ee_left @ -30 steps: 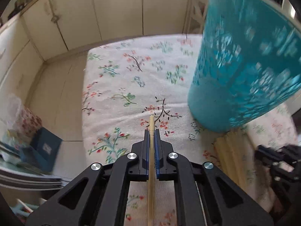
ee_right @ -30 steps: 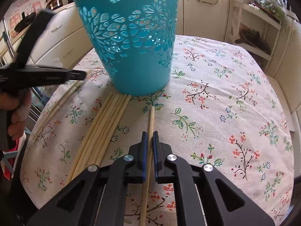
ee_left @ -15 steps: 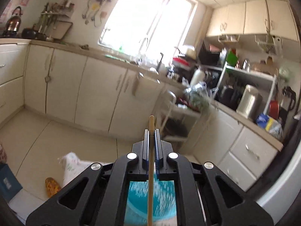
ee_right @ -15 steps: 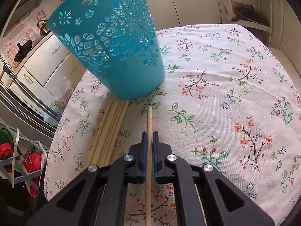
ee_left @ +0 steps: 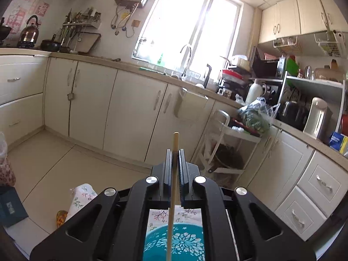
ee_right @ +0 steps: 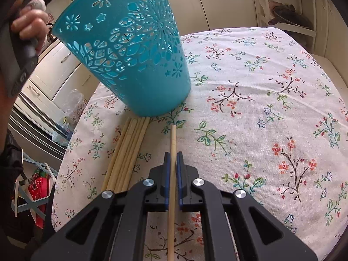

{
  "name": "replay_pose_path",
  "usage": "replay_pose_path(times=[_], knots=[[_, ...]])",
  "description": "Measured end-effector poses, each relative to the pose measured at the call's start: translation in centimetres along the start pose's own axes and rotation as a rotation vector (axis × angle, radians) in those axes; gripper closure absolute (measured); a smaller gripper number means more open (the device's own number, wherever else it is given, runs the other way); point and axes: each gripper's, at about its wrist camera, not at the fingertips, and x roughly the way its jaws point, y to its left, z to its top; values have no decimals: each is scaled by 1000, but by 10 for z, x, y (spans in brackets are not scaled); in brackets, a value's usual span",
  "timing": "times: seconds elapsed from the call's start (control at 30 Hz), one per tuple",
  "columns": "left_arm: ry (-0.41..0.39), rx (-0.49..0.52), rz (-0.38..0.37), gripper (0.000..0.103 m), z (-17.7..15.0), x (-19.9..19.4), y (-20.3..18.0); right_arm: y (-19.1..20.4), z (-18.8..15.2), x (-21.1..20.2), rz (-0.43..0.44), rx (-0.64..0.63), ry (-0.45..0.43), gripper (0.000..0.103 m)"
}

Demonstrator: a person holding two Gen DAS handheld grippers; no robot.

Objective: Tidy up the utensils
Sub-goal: 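Raise the chopstick over the teal bin with the left gripper and open it, then grasp a chopstick with the right gripper, lift it over the bin, release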

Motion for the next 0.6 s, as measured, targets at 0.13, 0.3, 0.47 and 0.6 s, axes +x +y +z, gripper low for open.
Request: replay_pose_path(times=[0.13,0.3,0.47,0.6], knots=[[31,51,15,98,-8,-5,5,1,1,0,4,1,3,97],[118,95,13,92,-17,-9,7,0,2,-1,9,-10,19,96],[111,90,43,60,-24,-43,24,4,2,-2,34,-40,37,81],[101,50,82,49,-36,-77,57,13,0,-2,-3,-102,38,81]])
